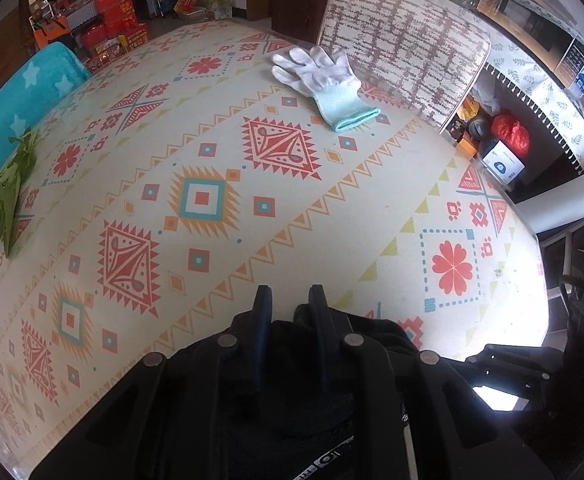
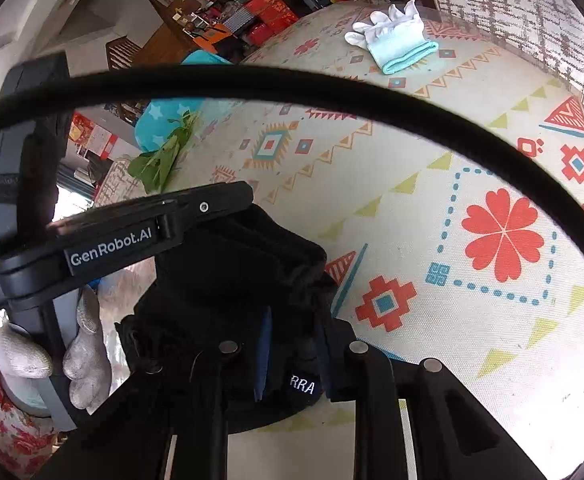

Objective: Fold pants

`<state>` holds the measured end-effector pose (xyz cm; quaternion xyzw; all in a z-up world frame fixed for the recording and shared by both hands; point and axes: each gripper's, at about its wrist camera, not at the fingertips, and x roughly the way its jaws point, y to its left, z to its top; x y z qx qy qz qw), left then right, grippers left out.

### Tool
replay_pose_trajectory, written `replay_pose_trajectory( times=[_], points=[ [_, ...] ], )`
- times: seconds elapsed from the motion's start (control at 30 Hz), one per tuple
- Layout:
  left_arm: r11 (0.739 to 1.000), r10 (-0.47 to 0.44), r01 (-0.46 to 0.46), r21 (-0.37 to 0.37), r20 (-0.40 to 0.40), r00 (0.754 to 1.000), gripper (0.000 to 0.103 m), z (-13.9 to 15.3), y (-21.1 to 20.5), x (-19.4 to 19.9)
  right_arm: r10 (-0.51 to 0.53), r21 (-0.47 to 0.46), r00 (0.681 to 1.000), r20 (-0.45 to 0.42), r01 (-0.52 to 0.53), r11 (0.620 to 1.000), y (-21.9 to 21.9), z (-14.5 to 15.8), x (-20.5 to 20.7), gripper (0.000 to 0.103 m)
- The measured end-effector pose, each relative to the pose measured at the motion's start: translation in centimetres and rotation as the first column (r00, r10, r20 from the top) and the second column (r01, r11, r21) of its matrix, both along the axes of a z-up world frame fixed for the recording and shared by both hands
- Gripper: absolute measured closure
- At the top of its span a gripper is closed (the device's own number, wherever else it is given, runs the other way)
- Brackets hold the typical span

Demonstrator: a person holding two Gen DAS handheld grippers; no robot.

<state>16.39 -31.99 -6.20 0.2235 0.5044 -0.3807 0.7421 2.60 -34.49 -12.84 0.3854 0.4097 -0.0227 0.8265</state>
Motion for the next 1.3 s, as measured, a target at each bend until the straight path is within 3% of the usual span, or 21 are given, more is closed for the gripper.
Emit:
replay_pose_trajectory(
  times=[0.1,0.3,0.5,0.57,0.6,0.87,1.07,1.13,1.23,1.3],
  points=[
    [0.999,0.014,-0.015,-0.043,-0.009,1.0,0.085,1.2,1.7,-0.2,0.004,0.024,1.0,0.029,-0.005,1.0,0.4,1.1,-0.6,0.083],
    [0.991,0.056,-0.057,-0.117,-0.015,0.998,0.085,3.5,6.1,0.1,0.063,-0.086,0.996,0.057,-0.058,0.995,4.1,4.6,-0.4,0.083],
    [0.98,0.095,-0.099,-0.172,-0.032,0.995,0.085,5.1,11.4,0.6,0.127,-0.121,0.988,0.085,-0.117,0.986,8.2,7.3,0.0,0.083],
    [0.976,0.109,-0.114,-0.186,-0.038,0.993,0.096,5.4,13.3,0.9,0.155,-0.137,0.984,0.087,-0.142,0.98,9.9,7.9,0.5,0.083],
    [0.974,0.115,-0.122,-0.192,-0.046,0.992,0.096,5.6,14.3,1.1,0.17,-0.14,0.982,0.086,-0.157,0.978,10.8,8.1,0.8,0.083],
    [0.949,0.192,-0.204,-0.24,-0.072,0.979,0.098,6.3,21.8,2.7,0.286,-0.177,0.957,0.04,-0.275,0.945,18.2,7.8,3.5,0.084],
    [0.924,0.234,-0.271,-0.271,-0.158,0.959,0.097,4.7,25.7,3.8,0.32,-0.195,0.947,-0.003,-0.315,0.929,21.4,6.5,5.0,0.084],
    [0.912,0.247,-0.3,-0.279,-0.211,0.946,0.09,3.9,26.4,4.3,0.324,-0.203,0.946,-0.027,-0.323,0.924,21.8,5.7,5.2,0.084],
    [0.894,0.259,-0.338,-0.293,-0.276,0.926,0.063,2.6,27.0,4.8,0.331,-0.216,0.942,-0.05,-0.334,0.918,22.3,5.0,5.0,0.084],
    [0.888,0.258,-0.348,-0.3,-0.301,0.918,0.059,2.1,26.8,4.8,0.342,-0.234,0.938,-0.063,-0.347,0.908,22.9,4.6,5.1,0.083]
  ],
)
